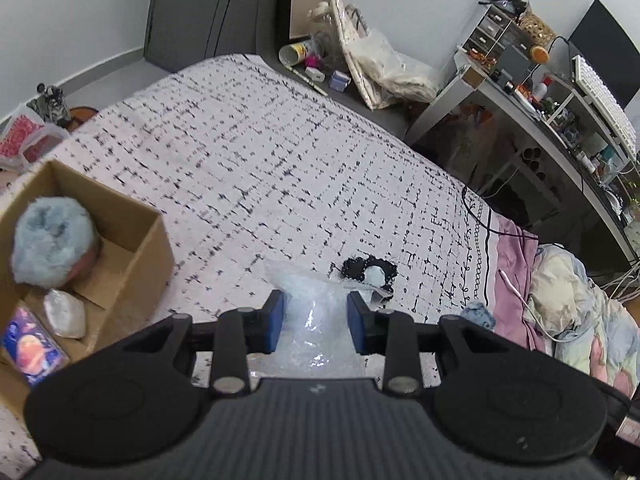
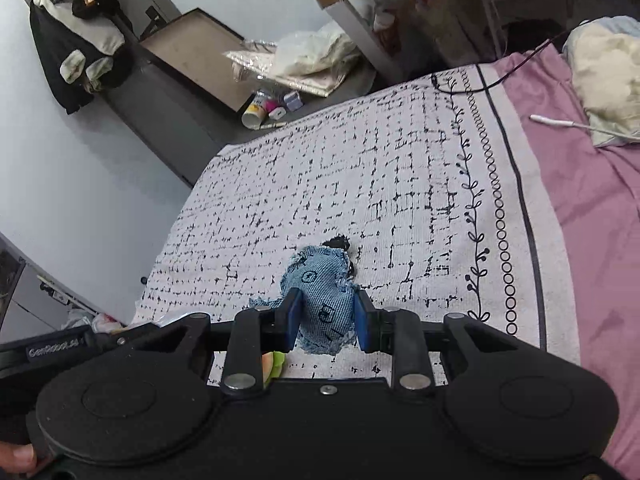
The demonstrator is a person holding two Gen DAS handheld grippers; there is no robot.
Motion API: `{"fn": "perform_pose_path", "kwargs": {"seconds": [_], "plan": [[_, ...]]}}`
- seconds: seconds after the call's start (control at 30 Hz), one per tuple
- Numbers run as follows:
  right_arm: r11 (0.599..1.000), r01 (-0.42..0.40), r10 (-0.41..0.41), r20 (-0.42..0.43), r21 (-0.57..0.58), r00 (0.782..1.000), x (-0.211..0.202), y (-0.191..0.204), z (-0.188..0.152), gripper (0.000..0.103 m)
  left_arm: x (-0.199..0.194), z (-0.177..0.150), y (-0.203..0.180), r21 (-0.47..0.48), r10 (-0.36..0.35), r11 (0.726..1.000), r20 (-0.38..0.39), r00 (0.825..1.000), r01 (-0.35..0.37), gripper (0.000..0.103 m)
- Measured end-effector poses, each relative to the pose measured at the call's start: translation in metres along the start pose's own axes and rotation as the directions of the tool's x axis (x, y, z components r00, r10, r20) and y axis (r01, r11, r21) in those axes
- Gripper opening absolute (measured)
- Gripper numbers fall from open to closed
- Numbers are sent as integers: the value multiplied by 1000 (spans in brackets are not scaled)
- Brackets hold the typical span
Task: Organize soft objects
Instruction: 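Carry the plastic bag with the left tool over the box while the right tool lifts the denim plush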
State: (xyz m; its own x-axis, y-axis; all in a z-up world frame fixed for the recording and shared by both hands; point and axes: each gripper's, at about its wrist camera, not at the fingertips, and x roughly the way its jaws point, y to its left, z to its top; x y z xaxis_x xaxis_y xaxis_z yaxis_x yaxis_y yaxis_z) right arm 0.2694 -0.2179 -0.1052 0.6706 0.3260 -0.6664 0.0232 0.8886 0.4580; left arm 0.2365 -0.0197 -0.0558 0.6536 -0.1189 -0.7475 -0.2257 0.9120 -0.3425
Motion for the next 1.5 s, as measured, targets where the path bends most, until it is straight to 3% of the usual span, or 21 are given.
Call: {"fn": "perform_pose_path", "kwargs": {"seconds": [0.97, 1.5], "plan": [[975, -35, 59, 104, -218, 993, -38, 100, -44, 28, -105, 11, 75, 60, 54, 996, 150, 987, -63, 33], [967, -3, 50, 175, -255, 983, -45, 118, -56, 28, -129, 13, 131, 60, 89, 993, 190, 978, -102, 33]]}}
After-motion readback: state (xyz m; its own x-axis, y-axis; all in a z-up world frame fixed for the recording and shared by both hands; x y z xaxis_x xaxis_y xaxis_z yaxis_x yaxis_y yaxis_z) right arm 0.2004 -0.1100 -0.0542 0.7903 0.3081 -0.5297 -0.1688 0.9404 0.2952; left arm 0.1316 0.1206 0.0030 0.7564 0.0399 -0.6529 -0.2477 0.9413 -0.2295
